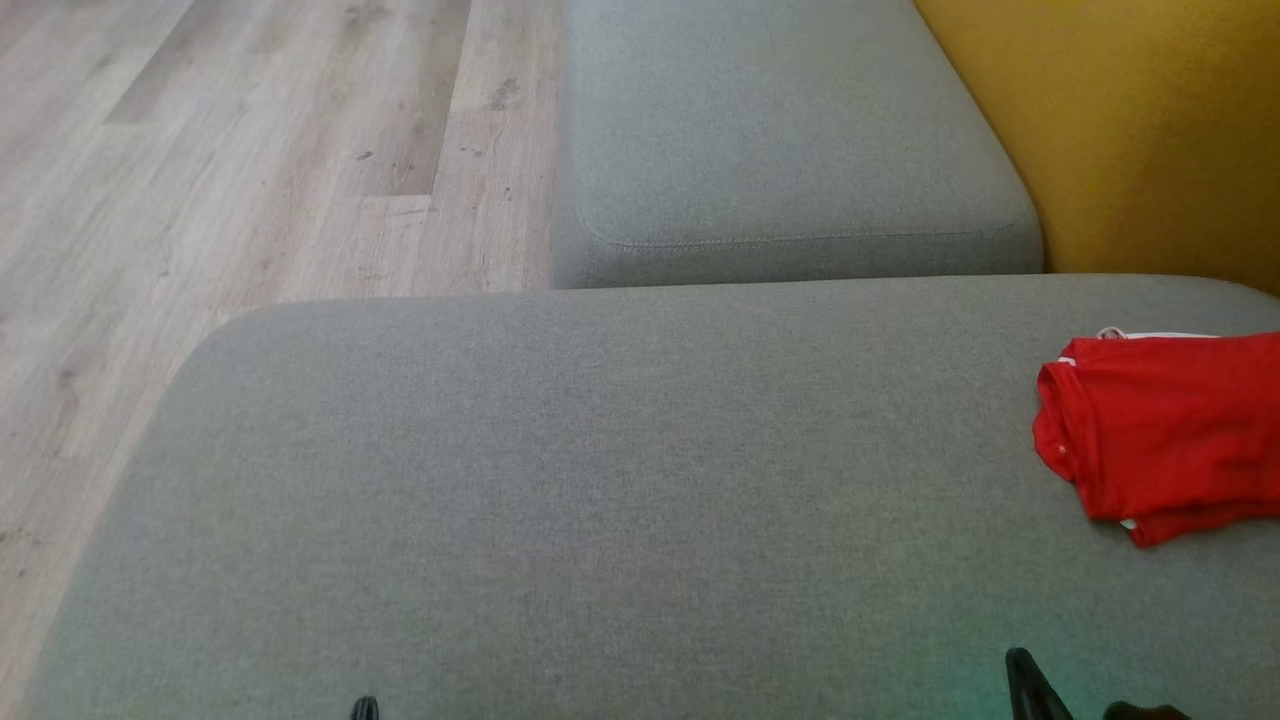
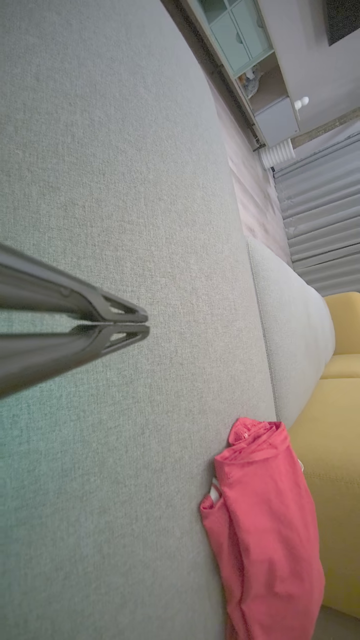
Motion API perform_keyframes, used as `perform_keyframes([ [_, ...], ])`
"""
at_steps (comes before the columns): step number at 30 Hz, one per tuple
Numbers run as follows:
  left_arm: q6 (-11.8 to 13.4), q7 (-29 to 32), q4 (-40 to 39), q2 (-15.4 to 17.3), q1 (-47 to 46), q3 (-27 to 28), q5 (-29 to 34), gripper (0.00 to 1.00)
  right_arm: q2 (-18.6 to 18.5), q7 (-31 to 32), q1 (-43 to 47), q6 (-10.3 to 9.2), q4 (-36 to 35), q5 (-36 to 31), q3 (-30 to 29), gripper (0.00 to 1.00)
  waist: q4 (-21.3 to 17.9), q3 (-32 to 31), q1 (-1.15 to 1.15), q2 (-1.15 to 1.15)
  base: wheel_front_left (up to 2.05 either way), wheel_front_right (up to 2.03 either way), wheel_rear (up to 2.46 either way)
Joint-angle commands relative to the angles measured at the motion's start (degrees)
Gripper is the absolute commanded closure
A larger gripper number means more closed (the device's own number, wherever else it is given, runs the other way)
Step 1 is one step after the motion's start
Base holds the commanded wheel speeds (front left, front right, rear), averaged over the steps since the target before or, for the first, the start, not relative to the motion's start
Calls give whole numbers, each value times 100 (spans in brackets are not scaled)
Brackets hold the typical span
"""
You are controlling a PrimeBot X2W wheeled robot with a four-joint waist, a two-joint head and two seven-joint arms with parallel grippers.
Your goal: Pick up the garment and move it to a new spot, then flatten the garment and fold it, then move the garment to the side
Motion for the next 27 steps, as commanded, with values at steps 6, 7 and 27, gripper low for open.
perform_keyframes([
  [6, -81, 117, -247, -2, -351, 141, -558, 100, -6, 142, -386, 5, -251, 573, -78, 100, -14, 69, 0, 0, 0, 0, 0],
  [7, -90, 132, -254, -3, -364, 151, -626, 100, -6, 157, -400, 5, -258, 641, -83, 100, -15, 78, 0, 0, 0, 0, 0],
  [27, -257, 447, -386, -11, -640, 362, -1962, 100, -11, 468, -684, 11, -365, 1982, -195, 100, -52, 265, 0, 0, 0, 0, 0],
])
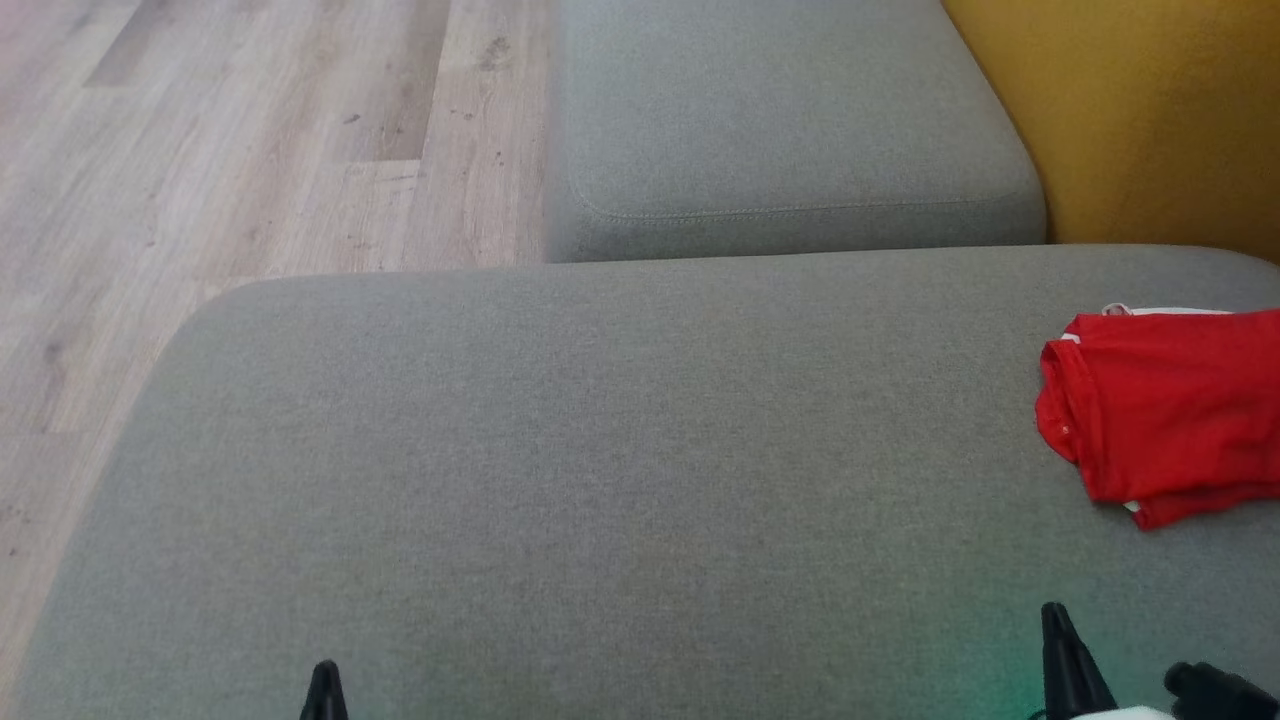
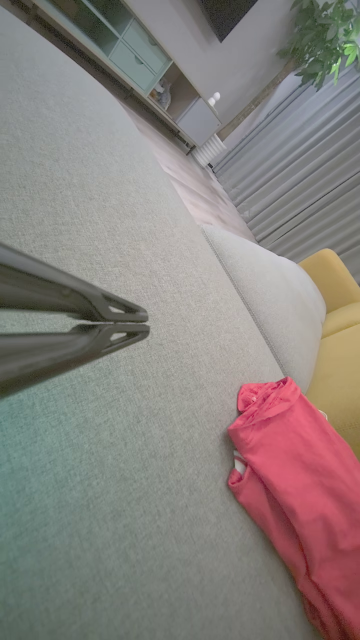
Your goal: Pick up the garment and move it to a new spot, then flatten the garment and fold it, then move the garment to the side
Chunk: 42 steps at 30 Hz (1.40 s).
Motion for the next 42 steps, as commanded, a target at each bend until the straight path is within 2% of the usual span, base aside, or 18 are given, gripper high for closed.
perform_keyframes([
  [1, -55, 14, -204, -1, -336, 147, -152, 100, -13, 18, -360, 12, -224, 166, -18, 100, -3, 11, 0, 0, 0, 0, 0],
  [42, -415, 708, -472, -19, -947, 620, -3025, 100, -24, 696, -982, 25, -443, 3056, -269, 100, -82, 413, 0, 0, 0, 0, 0],
])
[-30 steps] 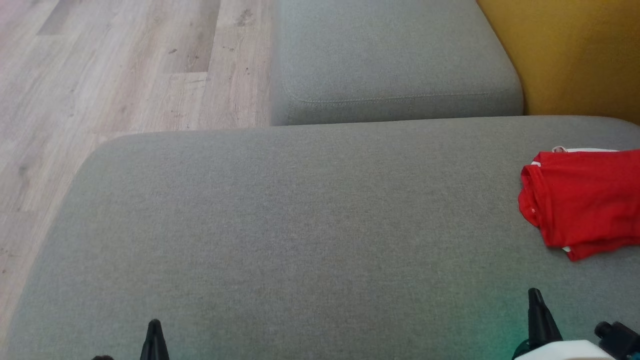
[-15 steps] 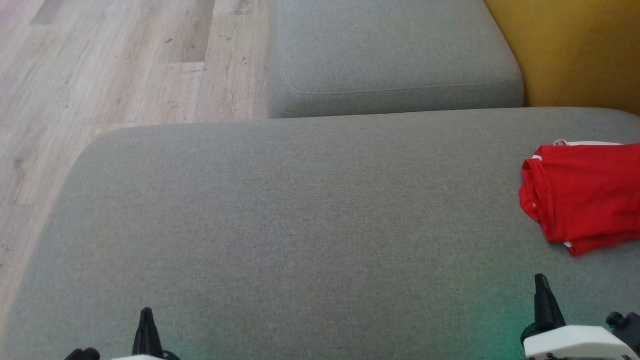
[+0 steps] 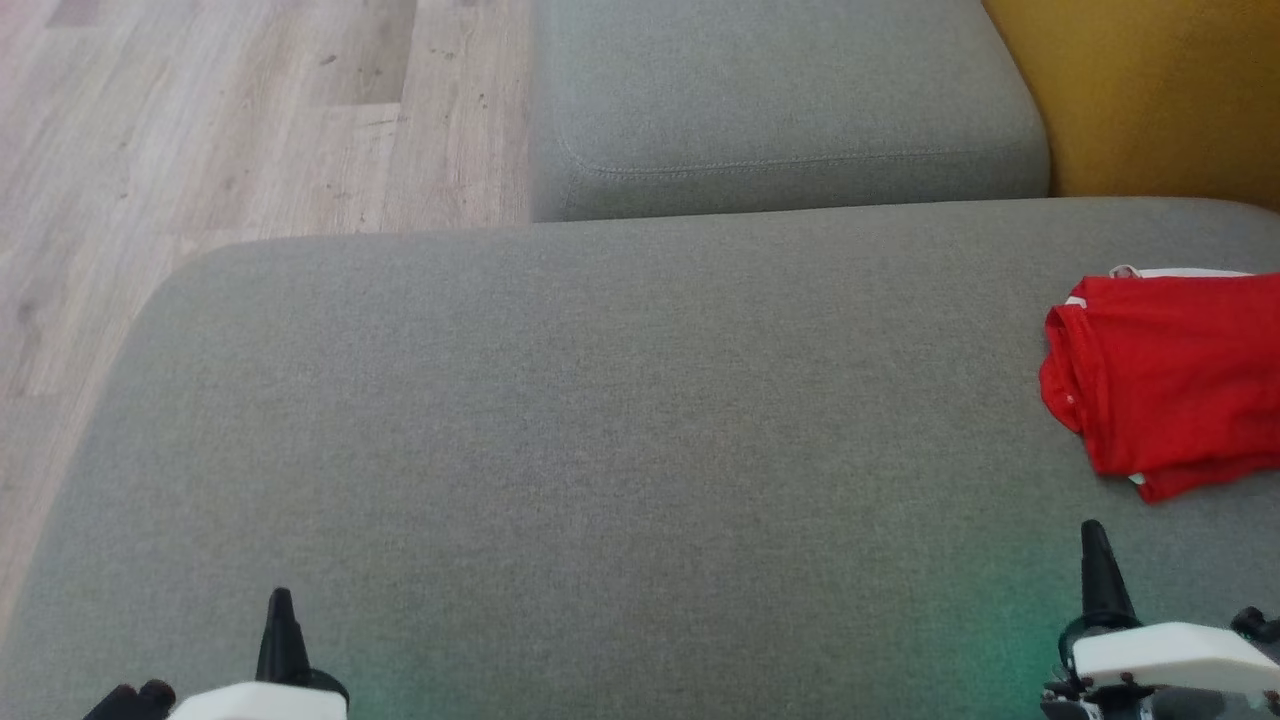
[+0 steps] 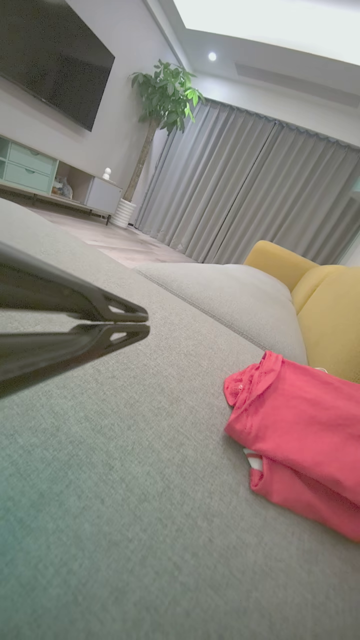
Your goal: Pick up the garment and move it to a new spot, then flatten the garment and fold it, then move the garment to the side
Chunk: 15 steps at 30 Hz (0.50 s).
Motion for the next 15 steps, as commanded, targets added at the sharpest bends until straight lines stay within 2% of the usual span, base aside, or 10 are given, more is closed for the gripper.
perform_keyframes([
  [1, -56, 35, -215, 7, -334, 167, -169, 100, -26, 48, -332, 25, -233, 184, 40, 100, -3, 13, 0, 0, 0, 0, 0],
  [15, -179, 271, -307, 1, -543, 329, -1151, 100, -30, 279, -544, 29, -308, 1171, -46, 100, -30, 151, 0, 0, 0, 0, 0],
])
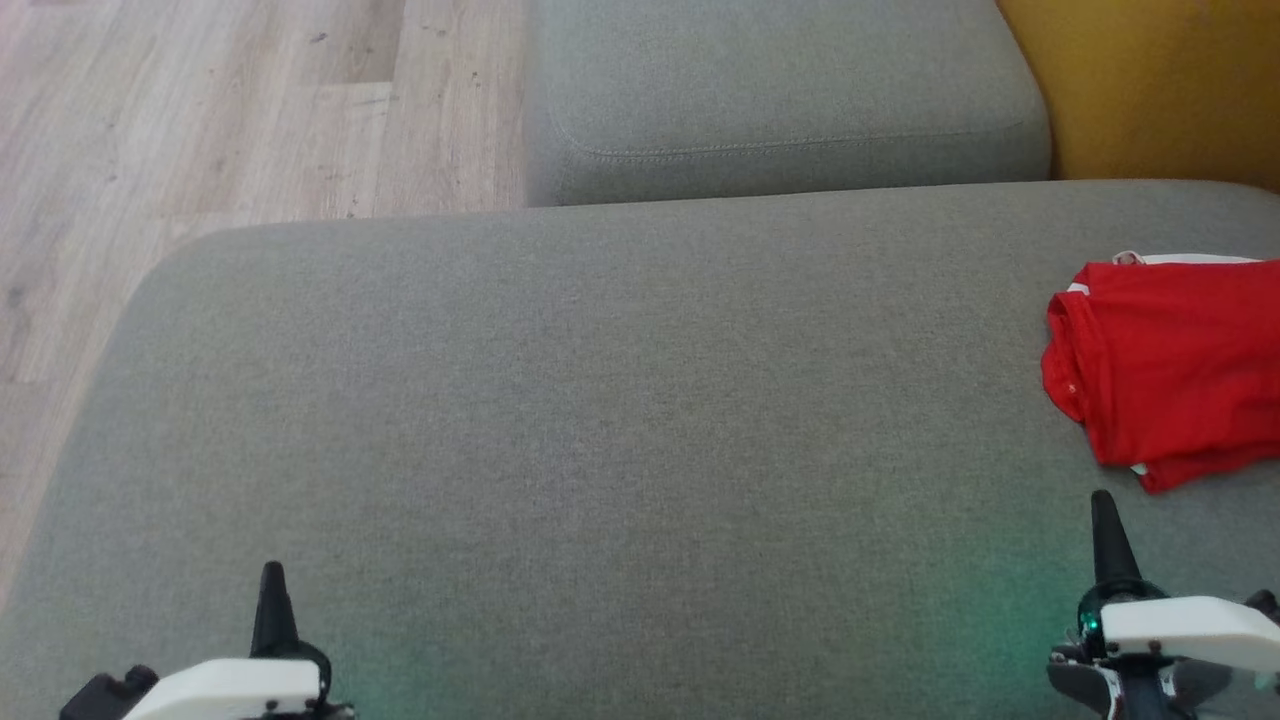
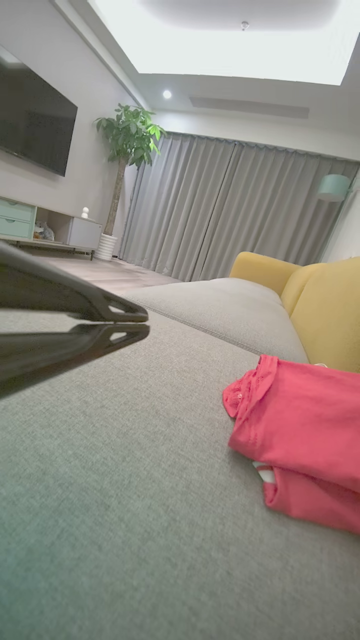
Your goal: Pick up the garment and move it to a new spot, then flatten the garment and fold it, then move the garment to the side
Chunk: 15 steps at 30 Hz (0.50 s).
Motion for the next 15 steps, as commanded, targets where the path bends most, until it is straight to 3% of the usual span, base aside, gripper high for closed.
perform_keyframes([
  [1, -60, 52, -207, 7, -344, 219, -182, 100, -30, 51, -318, 30, -231, 202, 52, 100, -3, 15, 0, 0, 0, 0, 0],
  [15, -183, 289, -298, 1, -553, 380, -1164, 100, -34, 283, -530, 34, -306, 1189, -33, 100, -30, 153, 0, 0, 0, 0, 0],
])
